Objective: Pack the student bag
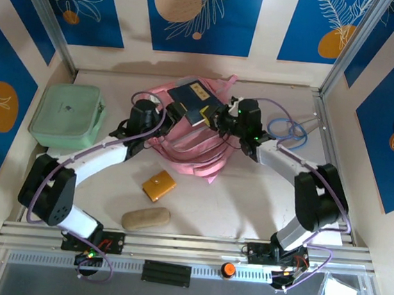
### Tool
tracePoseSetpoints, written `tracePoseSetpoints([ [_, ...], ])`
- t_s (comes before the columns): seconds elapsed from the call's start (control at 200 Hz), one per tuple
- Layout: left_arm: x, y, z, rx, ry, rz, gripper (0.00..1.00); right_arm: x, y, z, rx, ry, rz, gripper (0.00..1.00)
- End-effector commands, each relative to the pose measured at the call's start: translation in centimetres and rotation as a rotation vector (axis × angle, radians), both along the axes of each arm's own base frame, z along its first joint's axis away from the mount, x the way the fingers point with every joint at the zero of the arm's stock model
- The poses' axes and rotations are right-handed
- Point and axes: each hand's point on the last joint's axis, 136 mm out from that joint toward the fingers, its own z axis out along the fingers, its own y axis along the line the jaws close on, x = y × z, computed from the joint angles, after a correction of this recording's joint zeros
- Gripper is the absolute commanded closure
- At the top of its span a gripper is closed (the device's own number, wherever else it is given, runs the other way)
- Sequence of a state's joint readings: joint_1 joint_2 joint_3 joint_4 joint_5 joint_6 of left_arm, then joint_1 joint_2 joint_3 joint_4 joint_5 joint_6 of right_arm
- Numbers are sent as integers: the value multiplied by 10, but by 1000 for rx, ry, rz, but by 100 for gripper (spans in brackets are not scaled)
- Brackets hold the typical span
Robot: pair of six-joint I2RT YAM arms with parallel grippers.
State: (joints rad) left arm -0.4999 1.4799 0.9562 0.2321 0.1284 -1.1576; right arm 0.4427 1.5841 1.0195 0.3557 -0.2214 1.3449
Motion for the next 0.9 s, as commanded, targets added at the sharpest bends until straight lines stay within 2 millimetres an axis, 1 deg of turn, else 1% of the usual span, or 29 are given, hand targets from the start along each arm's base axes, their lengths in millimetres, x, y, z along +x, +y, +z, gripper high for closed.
tracePoseSetpoints([
  [0.0, -19, 8, -8, 278, -13, -127, 25, -7, -30, 22, -148, -142, -41, 100],
  [0.12, -29, 9, -14, 481, -40, -215, 9, -14, -61, 21, -263, -174, -98, 100],
  [0.18, -33, 3, -14, 560, -73, -269, 0, -18, -76, 21, -315, -186, -125, 100],
  [0.245, -35, -4, -15, 626, -105, -324, 0, -22, -91, 20, -371, -188, -157, 100],
  [0.31, -37, -17, -18, 681, -143, -402, 0, -26, -104, 18, -412, -186, -177, 100],
  [0.39, -41, -33, -27, 756, -163, -505, 0, -30, -120, 15, -454, -170, -210, 100],
  [0.51, -45, -51, -42, 915, -194, -631, 6, -35, -143, 10, -492, -143, -259, 100],
  [0.565, -46, -58, -50, 988, -200, -681, 12, -37, -152, 8, -504, -133, -285, 100],
  [0.65, -47, -64, -67, 1099, -170, -738, 19, -40, -165, 3, -507, -102, -327, 100],
  [0.77, -45, -69, -88, 1223, -125, -781, 28, -40, -173, -1, -503, -81, -344, 100],
  [0.895, -39, -71, -100, 1308, -88, -781, 34, -40, -172, -2, -502, -77, -341, 100],
])
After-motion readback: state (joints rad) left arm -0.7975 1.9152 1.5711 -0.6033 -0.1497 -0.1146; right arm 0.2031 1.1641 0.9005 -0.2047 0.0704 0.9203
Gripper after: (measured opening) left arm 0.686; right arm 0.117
